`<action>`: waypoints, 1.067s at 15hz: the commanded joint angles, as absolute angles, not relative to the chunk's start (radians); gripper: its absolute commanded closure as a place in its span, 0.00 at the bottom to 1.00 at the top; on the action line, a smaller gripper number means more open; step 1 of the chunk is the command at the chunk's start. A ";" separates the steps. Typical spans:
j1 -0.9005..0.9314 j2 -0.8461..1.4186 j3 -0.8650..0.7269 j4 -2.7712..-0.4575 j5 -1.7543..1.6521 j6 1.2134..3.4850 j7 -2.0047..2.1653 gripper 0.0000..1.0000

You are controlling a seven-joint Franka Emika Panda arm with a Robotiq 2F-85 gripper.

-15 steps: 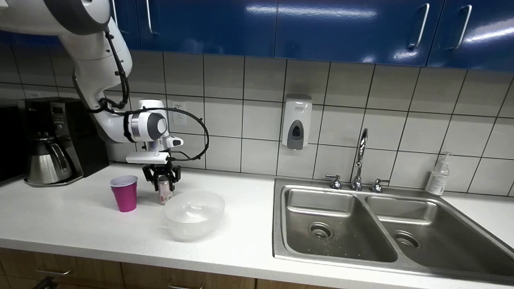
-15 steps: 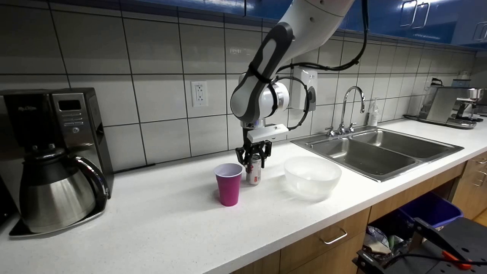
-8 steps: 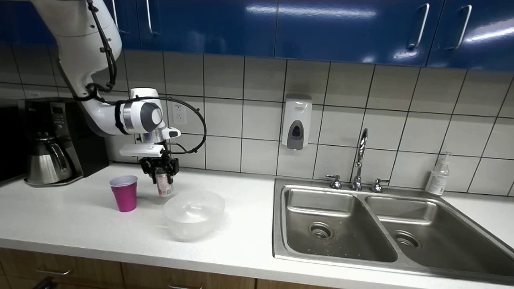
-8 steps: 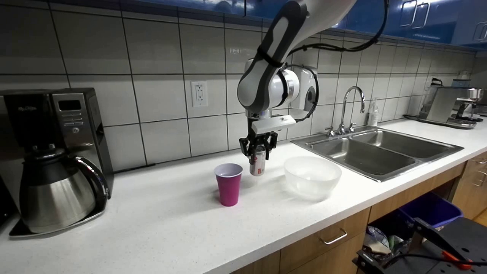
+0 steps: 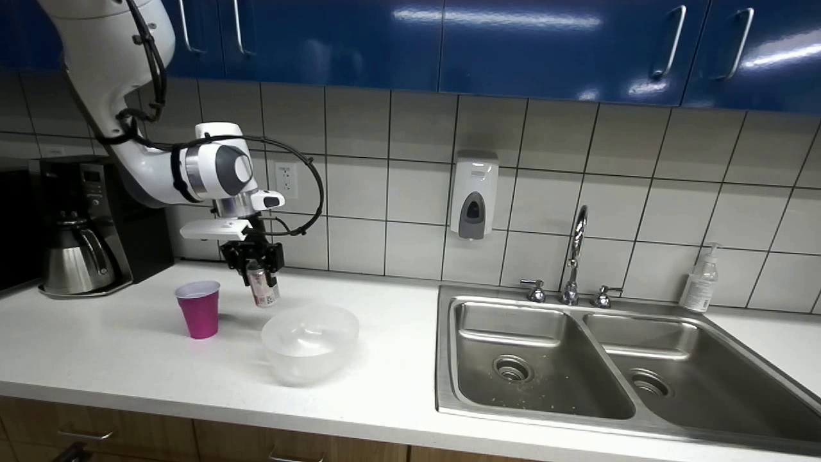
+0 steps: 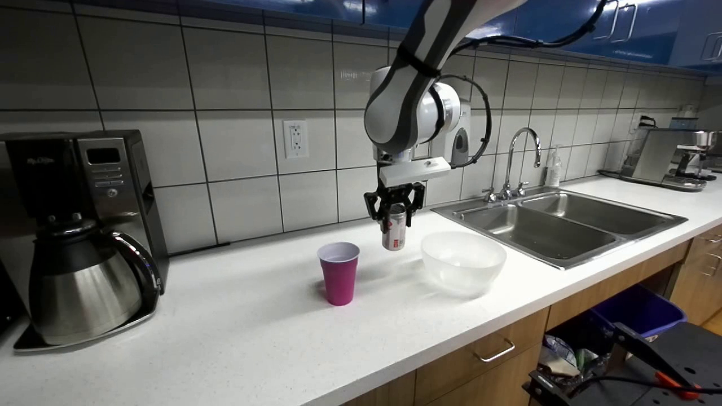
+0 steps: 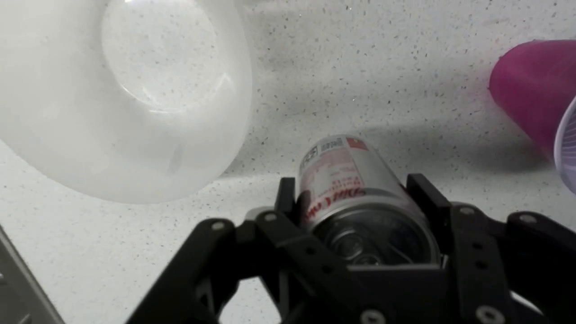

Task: Pick up the can, then put it in the bowl

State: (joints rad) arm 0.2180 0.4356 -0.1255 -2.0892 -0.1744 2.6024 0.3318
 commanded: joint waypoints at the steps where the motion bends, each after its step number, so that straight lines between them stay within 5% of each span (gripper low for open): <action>1: 0.238 0.335 -0.160 -2.172 -0.229 2.598 0.439 0.62; 16: 0.168 0.227 -0.216 -2.326 -0.282 2.576 0.694 0.62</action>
State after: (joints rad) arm 0.1965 0.2743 -0.2151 -2.2936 -0.2629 2.5996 0.6469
